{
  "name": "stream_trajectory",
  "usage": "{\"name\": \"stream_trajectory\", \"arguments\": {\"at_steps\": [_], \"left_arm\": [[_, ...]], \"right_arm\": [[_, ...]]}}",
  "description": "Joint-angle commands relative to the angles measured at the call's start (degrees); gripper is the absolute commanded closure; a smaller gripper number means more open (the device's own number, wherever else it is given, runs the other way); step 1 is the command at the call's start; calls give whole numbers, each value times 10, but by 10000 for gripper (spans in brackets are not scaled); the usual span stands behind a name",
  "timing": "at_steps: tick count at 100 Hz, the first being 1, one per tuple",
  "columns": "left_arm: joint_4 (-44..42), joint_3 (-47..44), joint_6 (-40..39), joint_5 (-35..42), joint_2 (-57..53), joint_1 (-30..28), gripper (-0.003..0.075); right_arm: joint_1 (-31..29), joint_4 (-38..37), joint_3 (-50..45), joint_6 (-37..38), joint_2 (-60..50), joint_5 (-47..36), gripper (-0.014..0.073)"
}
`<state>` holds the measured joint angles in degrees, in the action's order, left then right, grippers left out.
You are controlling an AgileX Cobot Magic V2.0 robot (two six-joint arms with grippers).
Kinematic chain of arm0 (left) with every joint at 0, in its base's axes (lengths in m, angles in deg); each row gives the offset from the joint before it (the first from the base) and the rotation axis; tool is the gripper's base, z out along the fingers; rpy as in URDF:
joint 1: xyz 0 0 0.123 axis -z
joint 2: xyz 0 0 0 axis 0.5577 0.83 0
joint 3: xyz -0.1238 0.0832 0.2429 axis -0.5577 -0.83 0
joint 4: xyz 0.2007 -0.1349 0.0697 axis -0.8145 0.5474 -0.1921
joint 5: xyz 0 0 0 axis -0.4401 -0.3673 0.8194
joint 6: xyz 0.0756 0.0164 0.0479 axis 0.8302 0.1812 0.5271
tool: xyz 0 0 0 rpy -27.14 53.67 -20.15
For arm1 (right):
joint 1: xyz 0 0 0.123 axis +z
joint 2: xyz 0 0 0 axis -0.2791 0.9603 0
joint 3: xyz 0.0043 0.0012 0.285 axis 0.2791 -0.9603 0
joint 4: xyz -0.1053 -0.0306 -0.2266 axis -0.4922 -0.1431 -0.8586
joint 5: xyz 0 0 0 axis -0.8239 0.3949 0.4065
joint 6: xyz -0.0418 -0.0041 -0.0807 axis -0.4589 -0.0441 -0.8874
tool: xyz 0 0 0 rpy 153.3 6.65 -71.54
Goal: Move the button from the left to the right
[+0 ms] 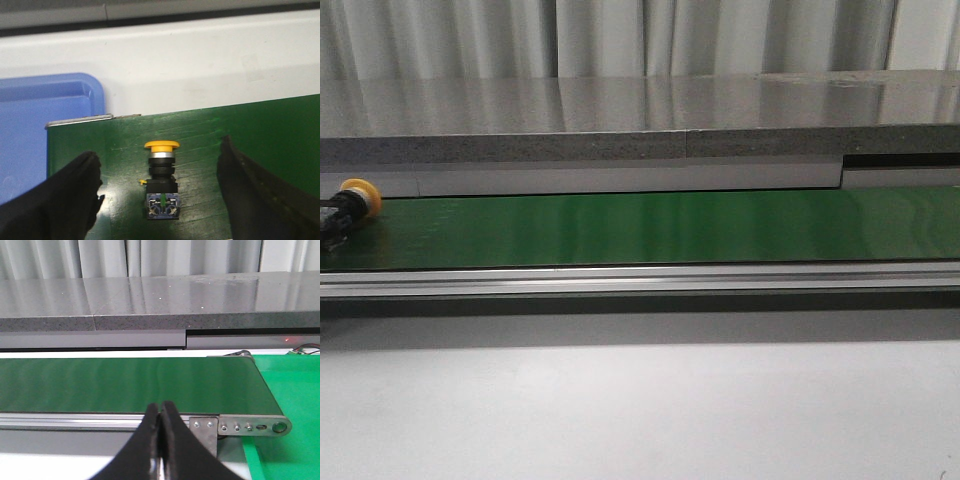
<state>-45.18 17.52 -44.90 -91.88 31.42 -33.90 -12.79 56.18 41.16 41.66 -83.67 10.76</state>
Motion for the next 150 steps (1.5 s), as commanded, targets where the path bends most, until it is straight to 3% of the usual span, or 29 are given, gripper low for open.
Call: {"name": "stream_trajectory", "arguments": {"at_steps": [1, 26, 50, 77, 105, 119, 150], "left_arm": [[13, -40, 5, 88, -80, 28, 237], [0, -251, 5, 262, -288, 89, 237], [-2, -432, 5, 363, -466, 92, 237], [-2, -565, 5, 382, -617, 92, 237], [-2, -613, 5, 382, -639, 92, 255], [-2, -613, 5, 399, -639, 92, 329], [-2, -613, 5, 429, -639, 92, 622]], "right_arm": [[1, -4, 8, -1, -12, -50, 662], [1, -4, 8, -1, -12, -50, 662], [1, -4, 8, -1, -12, -50, 662], [1, -4, 8, -1, -12, -50, 662], [1, -4, 8, -1, -12, -50, 662], [1, -4, 8, -1, -12, -50, 662], [1, -4, 8, -1, -12, -50, 662]]}}
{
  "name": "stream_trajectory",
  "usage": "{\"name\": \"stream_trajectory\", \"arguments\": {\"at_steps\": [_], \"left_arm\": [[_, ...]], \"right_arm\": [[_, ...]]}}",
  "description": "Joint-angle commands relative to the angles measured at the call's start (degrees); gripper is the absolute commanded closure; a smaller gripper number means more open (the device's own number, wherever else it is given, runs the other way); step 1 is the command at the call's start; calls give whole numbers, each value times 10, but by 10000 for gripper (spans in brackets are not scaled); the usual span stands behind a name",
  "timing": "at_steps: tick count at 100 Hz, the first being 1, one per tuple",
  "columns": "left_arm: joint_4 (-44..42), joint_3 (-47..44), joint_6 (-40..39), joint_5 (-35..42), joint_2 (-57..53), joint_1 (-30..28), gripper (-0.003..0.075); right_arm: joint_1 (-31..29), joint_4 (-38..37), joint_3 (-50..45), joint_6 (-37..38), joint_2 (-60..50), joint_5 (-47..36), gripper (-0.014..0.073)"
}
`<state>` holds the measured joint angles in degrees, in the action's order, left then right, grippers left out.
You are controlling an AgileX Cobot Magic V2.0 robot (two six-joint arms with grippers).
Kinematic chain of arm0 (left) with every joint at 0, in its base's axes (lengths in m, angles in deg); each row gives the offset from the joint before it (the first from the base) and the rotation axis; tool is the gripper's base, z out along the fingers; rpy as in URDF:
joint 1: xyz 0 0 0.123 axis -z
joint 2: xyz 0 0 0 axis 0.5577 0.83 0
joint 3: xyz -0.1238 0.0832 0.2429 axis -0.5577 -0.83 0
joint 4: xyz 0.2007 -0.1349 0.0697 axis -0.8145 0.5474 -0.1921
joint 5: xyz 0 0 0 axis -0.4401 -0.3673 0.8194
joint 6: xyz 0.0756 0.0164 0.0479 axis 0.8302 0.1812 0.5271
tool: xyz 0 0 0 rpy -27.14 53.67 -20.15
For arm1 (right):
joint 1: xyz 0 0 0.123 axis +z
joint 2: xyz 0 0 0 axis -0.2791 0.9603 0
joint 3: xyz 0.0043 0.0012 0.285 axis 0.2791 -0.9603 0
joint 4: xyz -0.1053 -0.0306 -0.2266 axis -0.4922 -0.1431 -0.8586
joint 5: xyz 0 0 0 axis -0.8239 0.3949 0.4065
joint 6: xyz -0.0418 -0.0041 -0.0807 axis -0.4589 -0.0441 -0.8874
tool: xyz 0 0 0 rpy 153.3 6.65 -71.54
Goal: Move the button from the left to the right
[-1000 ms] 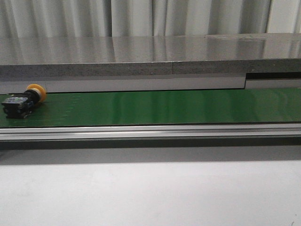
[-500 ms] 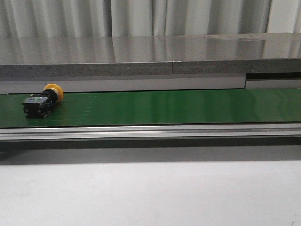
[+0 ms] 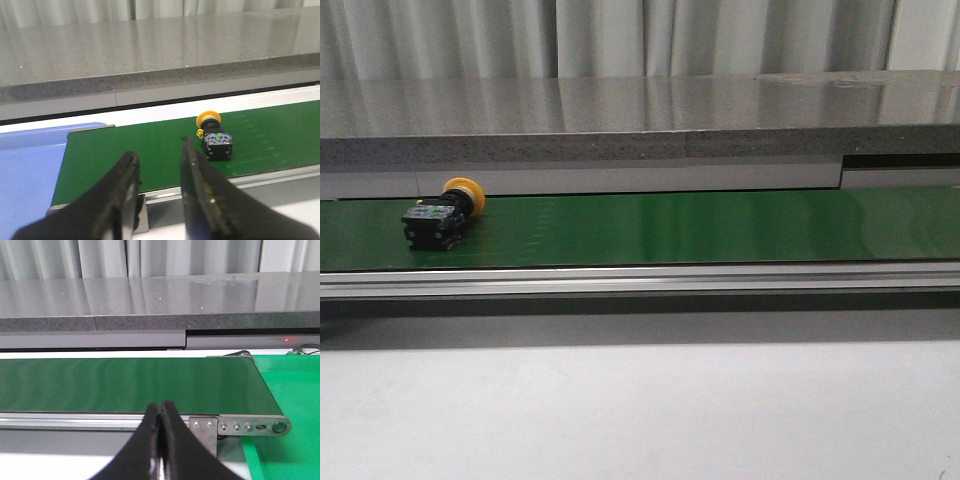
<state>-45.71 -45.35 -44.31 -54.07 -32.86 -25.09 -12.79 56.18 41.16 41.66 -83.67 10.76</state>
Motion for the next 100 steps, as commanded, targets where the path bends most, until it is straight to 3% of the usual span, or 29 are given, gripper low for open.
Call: {"name": "stream_trajectory", "arguments": {"at_steps": [1, 17, 85, 100], "left_arm": [[3, 16, -1, 51, 4, 4, 629], [3, 16, -1, 51, 4, 4, 741], [3, 16, -1, 51, 4, 4, 741], [3, 16, -1, 51, 4, 4, 741]], "right_arm": [[1, -4, 8, -1, -12, -50, 662], [1, -4, 8, -1, -12, -50, 662], [1, -4, 11, -1, -12, -58, 662], [1, 8, 35, -1, -8, -26, 662]]}}
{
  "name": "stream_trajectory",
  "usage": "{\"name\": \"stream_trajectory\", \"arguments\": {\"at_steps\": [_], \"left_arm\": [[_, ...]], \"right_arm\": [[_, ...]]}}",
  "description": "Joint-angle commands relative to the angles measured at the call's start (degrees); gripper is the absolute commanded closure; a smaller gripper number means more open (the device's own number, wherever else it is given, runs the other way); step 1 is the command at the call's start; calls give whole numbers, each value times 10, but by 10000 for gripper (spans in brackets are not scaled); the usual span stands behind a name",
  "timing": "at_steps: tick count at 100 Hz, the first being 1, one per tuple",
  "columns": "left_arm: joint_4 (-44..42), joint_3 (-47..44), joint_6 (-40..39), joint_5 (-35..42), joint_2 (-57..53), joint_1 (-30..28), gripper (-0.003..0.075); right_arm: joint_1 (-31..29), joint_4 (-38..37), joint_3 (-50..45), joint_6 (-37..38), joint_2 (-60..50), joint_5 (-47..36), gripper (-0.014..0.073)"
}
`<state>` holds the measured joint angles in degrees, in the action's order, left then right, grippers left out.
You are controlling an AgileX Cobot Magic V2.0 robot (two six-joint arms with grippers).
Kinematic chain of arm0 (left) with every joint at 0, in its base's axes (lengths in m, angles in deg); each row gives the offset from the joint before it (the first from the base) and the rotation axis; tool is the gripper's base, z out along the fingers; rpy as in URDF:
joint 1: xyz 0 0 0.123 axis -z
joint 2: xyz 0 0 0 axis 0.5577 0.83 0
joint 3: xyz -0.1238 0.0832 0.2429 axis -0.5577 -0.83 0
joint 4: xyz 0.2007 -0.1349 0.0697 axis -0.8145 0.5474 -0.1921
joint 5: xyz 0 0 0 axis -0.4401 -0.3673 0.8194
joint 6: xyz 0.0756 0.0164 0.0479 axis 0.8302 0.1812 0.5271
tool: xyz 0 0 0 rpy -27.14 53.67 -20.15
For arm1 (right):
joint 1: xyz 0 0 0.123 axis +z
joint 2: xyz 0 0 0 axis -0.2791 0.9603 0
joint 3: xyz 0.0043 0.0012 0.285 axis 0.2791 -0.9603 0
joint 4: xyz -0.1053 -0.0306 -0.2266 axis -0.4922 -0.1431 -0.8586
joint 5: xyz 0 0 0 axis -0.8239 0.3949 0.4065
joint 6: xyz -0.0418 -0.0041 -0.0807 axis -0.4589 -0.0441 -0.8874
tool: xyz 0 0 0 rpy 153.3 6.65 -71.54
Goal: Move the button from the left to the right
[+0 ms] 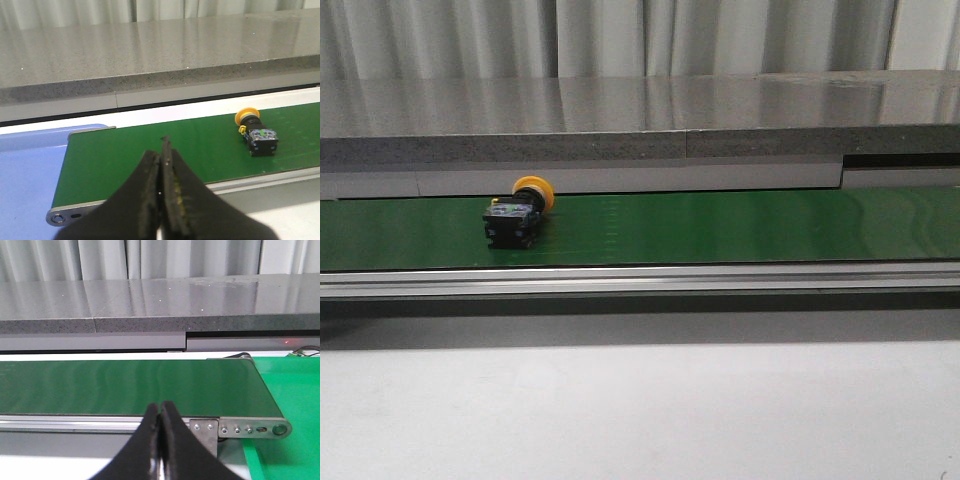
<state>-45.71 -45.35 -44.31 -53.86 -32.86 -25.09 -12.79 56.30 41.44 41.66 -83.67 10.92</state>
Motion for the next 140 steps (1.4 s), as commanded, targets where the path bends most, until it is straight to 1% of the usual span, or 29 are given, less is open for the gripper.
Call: {"name": "stream_trajectory", "arguments": {"at_steps": [1, 22, 32, 39, 56, 63, 70, 77, 87, 111, 118, 125, 130, 132, 137, 139, 140], "left_arm": [[3, 16, -1, 49, 4, 4, 741], [3, 16, -1, 49, 4, 4, 741], [3, 16, -1, 49, 4, 4, 741], [3, 16, -1, 49, 4, 4, 741], [3, 16, -1, 49, 4, 4, 741], [3, 16, -1, 49, 4, 4, 741], [3, 16, -1, 49, 4, 4, 741], [3, 16, -1, 49, 4, 4, 741], [3, 16, -1, 49, 4, 4, 741], [3, 16, -1, 49, 4, 4, 741], [3, 16, -1, 49, 4, 4, 741], [3, 16, -1, 49, 4, 4, 741], [3, 16, -1, 49, 4, 4, 741], [3, 16, -1, 49, 4, 4, 741], [3, 16, -1, 49, 4, 4, 741], [3, 16, -1, 49, 4, 4, 741], [3, 16, -1, 49, 4, 4, 741]], "right_arm": [[1, 10, 35, -1, -7, -26, 662], [1, 58, 89, -1, 56, -1, 662], [1, 65, 134, -1, 112, 35, 662], [1, 72, 176, -1, 152, 85, 662], [1, 76, 289, -1, 256, 246, 662], [1, 76, 335, -1, 298, 301, 662], [1, 77, 375, -1, 336, 338, 662], [1, 77, 407, -1, 368, 357, 662], [1, 77, 432, -1, 402, 357, 662], [1, 78, 438, -1, 439, 366, 651], [1, 79, 438, -1, 439, 371, 596], [1, 79, 438, -1, 439, 372, 494], [1, 79, 438, -1, 439, 372, 375], [1, 79, 438, -1, 439, 372, 341], [1, 79, 438, -1, 439, 372, 194], [1, 79, 438, -1, 439, 372, 158], [1, 79, 438, -1, 439, 372, 123]]}}
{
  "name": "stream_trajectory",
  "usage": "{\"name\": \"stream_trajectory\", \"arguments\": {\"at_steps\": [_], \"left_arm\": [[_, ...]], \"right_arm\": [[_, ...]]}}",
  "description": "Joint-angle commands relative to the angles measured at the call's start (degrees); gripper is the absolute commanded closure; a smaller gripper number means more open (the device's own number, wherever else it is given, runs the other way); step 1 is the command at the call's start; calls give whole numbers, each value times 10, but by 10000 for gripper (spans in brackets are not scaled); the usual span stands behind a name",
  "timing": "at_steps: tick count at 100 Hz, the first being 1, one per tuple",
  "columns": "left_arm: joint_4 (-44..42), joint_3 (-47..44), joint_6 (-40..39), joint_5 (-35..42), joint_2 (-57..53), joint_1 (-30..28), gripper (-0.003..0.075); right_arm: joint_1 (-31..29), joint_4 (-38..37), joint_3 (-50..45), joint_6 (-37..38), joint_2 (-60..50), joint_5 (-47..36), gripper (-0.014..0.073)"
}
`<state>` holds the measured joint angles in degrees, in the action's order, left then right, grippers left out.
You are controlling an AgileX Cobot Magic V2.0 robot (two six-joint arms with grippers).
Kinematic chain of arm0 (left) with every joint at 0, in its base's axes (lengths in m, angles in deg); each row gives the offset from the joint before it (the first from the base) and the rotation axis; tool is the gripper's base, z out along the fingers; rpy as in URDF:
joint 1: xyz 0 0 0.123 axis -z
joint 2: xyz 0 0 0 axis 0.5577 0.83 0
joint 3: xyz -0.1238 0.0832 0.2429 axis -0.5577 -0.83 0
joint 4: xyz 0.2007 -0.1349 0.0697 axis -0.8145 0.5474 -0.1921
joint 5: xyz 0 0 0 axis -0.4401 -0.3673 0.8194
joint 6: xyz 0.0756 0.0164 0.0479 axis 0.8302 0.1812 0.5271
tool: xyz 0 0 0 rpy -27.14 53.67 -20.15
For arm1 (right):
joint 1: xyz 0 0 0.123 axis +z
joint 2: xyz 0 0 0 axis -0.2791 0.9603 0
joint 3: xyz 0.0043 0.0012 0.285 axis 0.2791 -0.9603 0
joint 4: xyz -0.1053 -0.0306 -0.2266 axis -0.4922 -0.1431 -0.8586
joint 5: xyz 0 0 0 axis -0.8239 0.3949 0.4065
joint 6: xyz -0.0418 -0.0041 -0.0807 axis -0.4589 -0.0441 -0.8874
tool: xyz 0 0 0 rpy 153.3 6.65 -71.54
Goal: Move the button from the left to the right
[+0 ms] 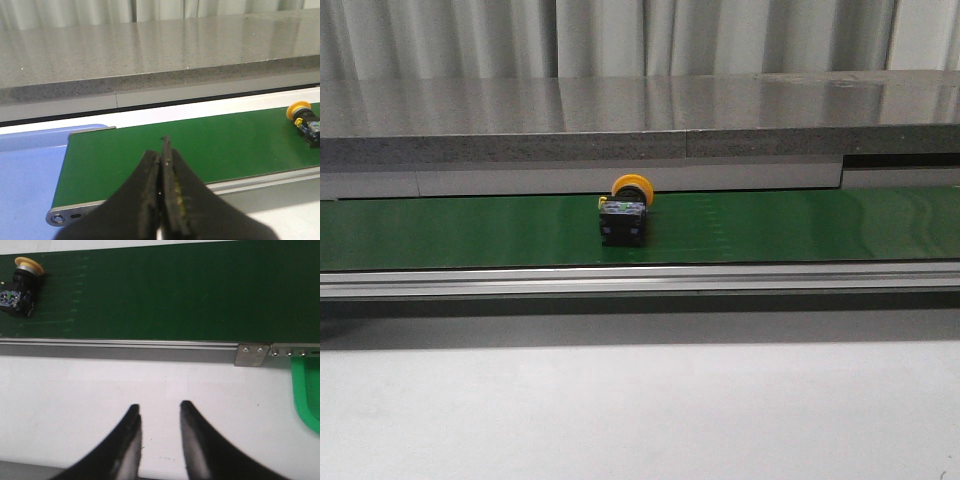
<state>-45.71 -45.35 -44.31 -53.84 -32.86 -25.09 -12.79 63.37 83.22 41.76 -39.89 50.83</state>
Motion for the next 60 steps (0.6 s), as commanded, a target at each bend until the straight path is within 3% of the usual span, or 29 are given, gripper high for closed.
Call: {"name": "stream_trajectory", "arguments": {"at_steps": [1, 12, 39, 60], "left_arm": [[3, 16, -1, 48, 4, 4, 741], [3, 16, -1, 48, 4, 4, 741], [3, 16, -1, 48, 4, 4, 741], [3, 16, -1, 48, 4, 4, 741]], "right_arm": [[1, 9, 20, -2, 1, -27, 106], [1, 15, 20, -2, 1, -29, -73], [1, 51, 20, -2, 14, -52, -50], [5, 70, 57, -8, 96, -79, -50]]}}
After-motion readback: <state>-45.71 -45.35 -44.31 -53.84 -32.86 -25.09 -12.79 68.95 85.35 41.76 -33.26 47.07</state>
